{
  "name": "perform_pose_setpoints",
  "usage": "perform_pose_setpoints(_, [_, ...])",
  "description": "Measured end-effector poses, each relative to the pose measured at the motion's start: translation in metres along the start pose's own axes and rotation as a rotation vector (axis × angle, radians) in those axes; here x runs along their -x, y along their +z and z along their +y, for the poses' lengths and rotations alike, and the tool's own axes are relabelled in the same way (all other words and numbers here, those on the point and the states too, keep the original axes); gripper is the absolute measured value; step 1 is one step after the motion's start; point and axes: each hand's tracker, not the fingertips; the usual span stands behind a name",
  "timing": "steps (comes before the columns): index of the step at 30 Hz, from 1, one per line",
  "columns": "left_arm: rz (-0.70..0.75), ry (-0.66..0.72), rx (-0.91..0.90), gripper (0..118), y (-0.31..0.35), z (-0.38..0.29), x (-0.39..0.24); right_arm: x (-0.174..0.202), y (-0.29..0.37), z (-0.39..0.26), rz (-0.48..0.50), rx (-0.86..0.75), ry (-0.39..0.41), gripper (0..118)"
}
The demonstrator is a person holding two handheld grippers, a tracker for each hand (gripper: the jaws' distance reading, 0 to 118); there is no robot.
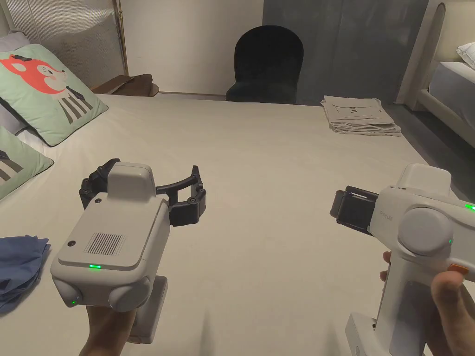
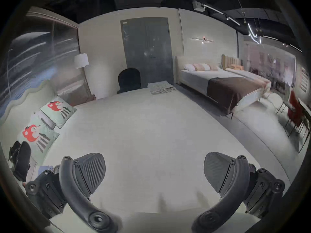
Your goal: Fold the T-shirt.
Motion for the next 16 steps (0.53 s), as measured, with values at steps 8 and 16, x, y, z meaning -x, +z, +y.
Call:
perform_pose_setpoints(8, [0.004,-0.002,-0.004,111,-0.0009,0.0014,0.0018,0.0036,-0.0019,-0.0071,0.013,-0.038,0.047,115])
perform_pose_setpoints(16, [0.003,-0.009,-0.01,111,-0.0005,0.003,0.0029,0.0105,-0.0018,-0.008,0.036,-0.07,0.064,115])
